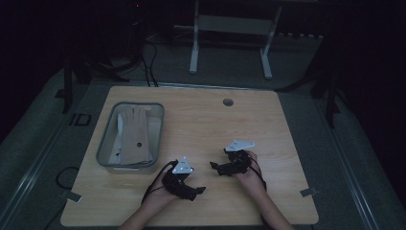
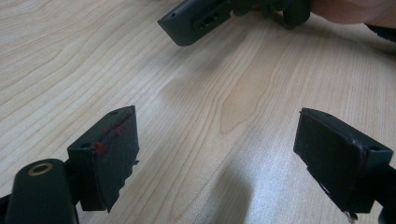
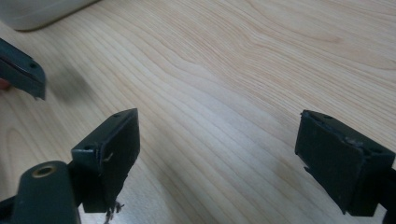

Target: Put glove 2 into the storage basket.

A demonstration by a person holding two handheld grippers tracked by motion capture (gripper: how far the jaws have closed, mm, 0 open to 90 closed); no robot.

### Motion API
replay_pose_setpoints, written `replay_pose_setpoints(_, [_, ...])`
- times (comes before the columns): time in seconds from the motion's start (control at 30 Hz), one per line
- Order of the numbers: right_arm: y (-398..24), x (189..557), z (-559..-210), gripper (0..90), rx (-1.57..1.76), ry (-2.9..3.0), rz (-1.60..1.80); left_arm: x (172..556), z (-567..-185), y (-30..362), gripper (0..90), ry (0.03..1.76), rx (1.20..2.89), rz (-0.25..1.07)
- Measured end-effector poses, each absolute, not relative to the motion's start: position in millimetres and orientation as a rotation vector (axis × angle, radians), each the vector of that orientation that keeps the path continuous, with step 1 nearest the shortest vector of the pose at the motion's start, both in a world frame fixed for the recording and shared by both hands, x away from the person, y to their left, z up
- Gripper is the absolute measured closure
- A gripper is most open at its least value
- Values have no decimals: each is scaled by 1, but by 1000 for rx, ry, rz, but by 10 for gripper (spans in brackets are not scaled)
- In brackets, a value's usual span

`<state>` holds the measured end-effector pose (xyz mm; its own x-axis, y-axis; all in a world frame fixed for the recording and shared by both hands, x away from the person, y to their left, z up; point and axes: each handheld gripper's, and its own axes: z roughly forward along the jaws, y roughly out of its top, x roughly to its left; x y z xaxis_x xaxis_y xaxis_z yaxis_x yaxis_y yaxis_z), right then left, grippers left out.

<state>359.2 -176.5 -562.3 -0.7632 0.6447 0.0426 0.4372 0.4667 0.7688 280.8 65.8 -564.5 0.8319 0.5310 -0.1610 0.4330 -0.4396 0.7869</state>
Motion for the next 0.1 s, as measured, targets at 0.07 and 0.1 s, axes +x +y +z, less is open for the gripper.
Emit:
replay_pose_setpoints(0.07, [-177,359,-563,140,930,2461,1169,280,-564,66,143,702,2095,142])
replay_pose_setpoints(0.1, [-177,358,-564,140,926,2463,1162,280,-564,66,143,702,2095,142])
